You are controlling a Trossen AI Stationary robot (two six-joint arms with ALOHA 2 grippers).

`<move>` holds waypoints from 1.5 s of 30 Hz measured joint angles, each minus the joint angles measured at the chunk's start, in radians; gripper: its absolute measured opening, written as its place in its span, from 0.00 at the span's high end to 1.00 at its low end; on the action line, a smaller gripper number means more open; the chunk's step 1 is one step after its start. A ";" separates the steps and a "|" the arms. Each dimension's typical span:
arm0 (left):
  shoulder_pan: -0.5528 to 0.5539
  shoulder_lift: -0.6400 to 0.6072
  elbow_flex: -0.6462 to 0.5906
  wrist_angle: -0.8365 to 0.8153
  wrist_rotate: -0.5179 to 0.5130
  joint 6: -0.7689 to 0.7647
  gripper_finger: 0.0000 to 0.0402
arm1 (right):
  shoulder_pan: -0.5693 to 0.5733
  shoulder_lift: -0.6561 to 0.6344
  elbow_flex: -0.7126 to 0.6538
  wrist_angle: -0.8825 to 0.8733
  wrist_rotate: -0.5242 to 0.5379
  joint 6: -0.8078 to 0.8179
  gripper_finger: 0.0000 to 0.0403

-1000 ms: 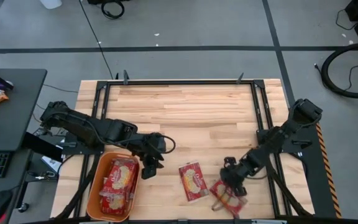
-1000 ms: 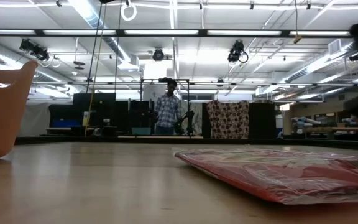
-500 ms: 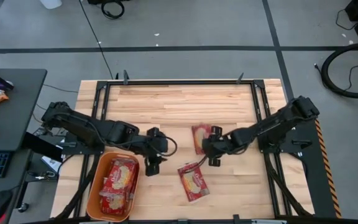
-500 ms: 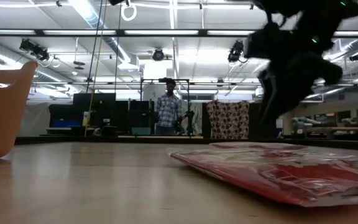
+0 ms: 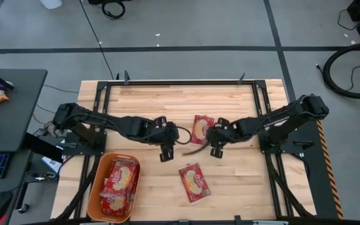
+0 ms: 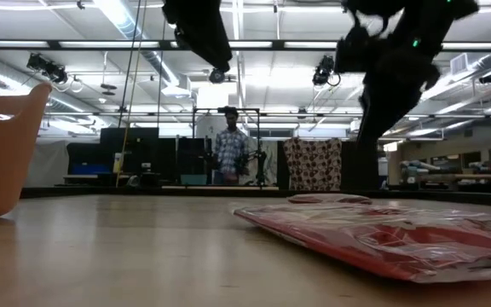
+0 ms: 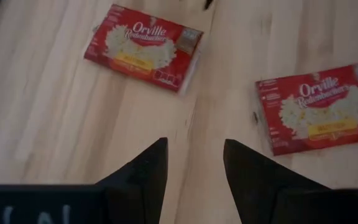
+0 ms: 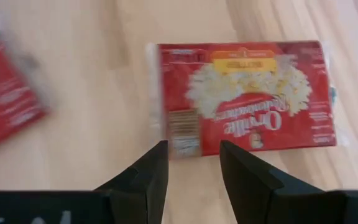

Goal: Sort popcorn bags into baskets
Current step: Put the red popcorn bag into the orange container

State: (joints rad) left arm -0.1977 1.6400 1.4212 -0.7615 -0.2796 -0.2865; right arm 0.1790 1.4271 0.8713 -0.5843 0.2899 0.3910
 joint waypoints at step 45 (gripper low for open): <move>-0.136 -0.104 0.001 -0.123 0.284 -0.468 0.60 | -0.229 0.119 -0.275 0.456 -0.129 -1.338 0.90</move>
State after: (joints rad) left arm -0.3338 1.5360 1.4220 -0.8840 0.0041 -0.7541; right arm -0.0502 1.5466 0.5966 -0.1282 0.1611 -0.9466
